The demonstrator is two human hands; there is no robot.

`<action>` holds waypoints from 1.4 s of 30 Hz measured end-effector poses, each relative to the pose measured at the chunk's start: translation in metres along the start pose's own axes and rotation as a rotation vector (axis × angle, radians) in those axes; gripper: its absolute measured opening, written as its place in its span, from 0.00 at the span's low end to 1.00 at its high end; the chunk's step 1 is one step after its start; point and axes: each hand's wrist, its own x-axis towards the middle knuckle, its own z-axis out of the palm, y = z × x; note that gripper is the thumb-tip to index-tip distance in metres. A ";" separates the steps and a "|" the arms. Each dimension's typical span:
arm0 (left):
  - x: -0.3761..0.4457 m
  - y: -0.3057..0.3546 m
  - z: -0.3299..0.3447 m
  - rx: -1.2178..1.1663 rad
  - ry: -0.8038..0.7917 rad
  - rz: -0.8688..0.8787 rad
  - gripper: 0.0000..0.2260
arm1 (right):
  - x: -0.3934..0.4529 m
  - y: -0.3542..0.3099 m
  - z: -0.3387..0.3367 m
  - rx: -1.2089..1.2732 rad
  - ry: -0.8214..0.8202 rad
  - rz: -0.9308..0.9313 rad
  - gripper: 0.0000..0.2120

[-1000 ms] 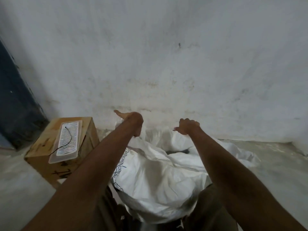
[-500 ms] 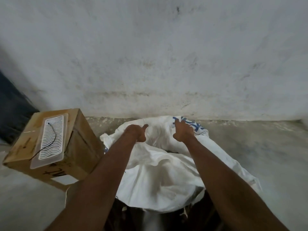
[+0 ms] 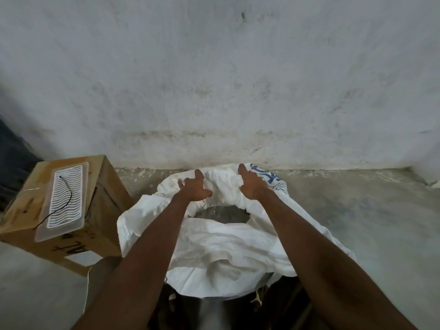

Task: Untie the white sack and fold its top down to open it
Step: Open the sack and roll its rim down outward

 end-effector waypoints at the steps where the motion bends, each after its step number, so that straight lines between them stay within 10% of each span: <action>1: -0.003 -0.002 0.003 -0.002 0.039 0.002 0.42 | -0.004 -0.002 -0.004 0.018 0.002 -0.028 0.23; 9: -0.034 -0.027 -0.043 0.152 0.321 0.139 0.18 | -0.039 -0.027 -0.064 0.249 0.118 -0.055 0.26; 12: -0.040 -0.049 -0.076 -0.068 0.454 0.297 0.22 | -0.044 -0.023 -0.099 0.114 0.182 -0.069 0.27; 16: -0.070 -0.045 -0.123 -0.264 0.451 0.367 0.05 | -0.053 -0.017 -0.138 -0.028 0.296 -0.166 0.17; 25: -0.094 -0.020 -0.118 0.221 0.374 0.453 0.27 | -0.071 -0.020 -0.178 -0.256 0.408 -0.064 0.13; 34: -0.079 -0.012 -0.144 -0.114 0.569 0.584 0.12 | -0.075 -0.073 -0.128 -0.341 0.468 -0.121 0.42; 42: -0.101 -0.011 -0.156 -0.264 0.327 0.530 0.14 | -0.051 -0.093 -0.109 -0.361 0.502 -0.382 0.14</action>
